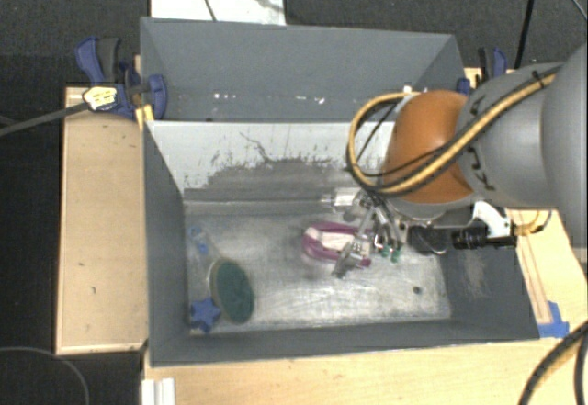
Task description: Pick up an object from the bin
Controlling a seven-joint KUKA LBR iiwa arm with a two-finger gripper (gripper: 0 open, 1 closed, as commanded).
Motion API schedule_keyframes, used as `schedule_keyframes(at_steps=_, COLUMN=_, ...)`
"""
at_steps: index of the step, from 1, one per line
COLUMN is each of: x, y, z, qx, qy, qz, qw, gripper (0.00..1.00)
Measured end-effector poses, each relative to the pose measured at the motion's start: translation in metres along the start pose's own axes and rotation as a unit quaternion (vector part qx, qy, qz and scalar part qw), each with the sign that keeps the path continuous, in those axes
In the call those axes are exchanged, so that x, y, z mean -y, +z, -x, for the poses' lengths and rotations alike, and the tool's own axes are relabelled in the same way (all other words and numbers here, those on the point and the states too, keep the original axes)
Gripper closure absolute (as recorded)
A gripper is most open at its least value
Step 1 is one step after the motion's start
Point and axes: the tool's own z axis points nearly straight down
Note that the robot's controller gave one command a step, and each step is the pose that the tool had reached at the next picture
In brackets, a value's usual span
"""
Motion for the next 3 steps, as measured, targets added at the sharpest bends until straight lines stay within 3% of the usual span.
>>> schedule_keyframes(at_steps=1, x=-0.0158, y=0.0439, z=0.0006, qx=-0.0008, qy=0.056, qz=-0.001, qw=0.9984, gripper=0.0)
schedule_keyframes(at_steps=2, x=-0.009, y=0.0433, z=-0.0019, qx=-0.001, qy=0.123, qz=0.001, qw=0.9924, gripper=0.0)
schedule_keyframes(at_steps=3, x=-0.0092, y=0.0413, z=0.0003, qx=0.0021, qy=0.122, qz=0.002, qw=0.9925, gripper=1.0)
